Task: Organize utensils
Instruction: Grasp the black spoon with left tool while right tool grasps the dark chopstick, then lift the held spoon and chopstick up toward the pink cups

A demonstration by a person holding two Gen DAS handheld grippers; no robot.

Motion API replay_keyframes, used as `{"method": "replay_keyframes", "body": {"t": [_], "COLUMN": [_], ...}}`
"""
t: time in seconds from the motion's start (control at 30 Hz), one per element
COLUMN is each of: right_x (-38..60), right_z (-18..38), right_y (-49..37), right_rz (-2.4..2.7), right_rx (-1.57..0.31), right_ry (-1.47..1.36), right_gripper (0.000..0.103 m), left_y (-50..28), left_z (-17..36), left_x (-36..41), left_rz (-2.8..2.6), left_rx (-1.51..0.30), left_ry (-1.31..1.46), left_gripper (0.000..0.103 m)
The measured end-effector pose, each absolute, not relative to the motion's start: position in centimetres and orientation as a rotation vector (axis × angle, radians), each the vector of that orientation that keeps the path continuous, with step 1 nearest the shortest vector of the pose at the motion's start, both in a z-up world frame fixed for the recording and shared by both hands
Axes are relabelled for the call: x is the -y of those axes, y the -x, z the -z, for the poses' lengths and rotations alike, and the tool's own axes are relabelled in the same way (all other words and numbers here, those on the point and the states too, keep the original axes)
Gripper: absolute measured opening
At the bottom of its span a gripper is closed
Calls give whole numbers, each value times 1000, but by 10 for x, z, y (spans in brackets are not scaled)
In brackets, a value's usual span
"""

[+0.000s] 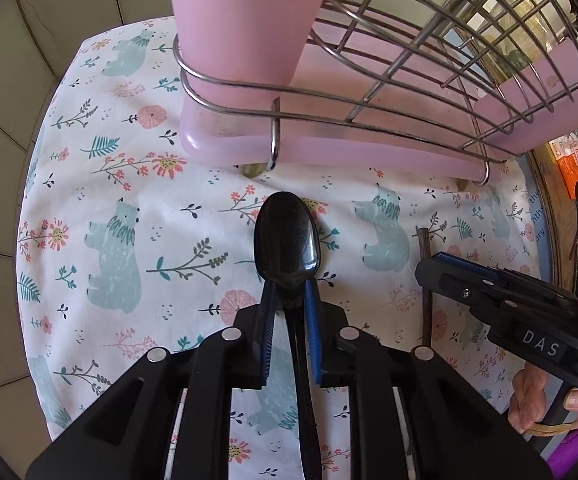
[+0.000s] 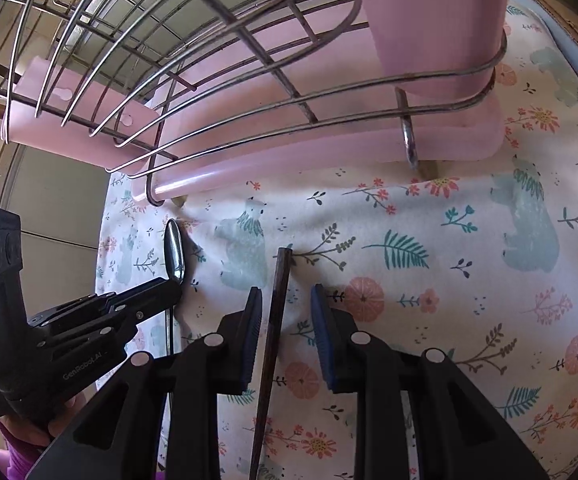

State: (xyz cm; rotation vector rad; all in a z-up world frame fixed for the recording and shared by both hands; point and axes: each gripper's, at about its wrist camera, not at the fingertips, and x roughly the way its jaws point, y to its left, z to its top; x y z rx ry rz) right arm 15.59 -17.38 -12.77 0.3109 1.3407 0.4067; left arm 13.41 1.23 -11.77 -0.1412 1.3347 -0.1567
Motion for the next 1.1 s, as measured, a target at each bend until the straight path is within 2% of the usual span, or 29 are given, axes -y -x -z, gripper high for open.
{"method": "replay_keyframes", "body": {"t": [0.07,0.17,0.43,1.1], "right_x": [164,162,181,245], "right_z": [129,128,97,5], "right_y": [-154,-149,-129,-76], "right_rz": [-418,-434,-445,-353], "right_rx": [-1326,-1303,-1151,-759], "right_ry": [-296,-302,-319,-332], "right_gripper": [10,7,7,6], "left_y": [-135,-133,-114,-45], "left_z": [118,117,95,-6], "left_x": [-9,-6,-16,-49], "left_rz": [159,168,190,233], "left_rx": [-1328,-1306,-1196,-704], "left_ry": [142,140,179,304], "left_gripper": [15,14,12,11]}}
